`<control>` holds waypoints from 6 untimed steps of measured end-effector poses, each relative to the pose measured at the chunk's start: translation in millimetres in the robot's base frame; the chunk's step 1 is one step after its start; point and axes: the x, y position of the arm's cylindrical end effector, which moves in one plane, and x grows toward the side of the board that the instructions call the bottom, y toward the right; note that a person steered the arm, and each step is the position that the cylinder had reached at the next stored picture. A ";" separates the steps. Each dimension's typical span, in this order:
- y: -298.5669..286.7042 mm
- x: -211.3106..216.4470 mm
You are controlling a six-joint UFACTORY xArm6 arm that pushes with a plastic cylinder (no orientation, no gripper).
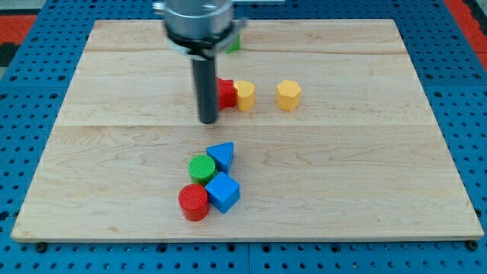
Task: Push the red star into a yellow heart
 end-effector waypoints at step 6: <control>39.8 -37.4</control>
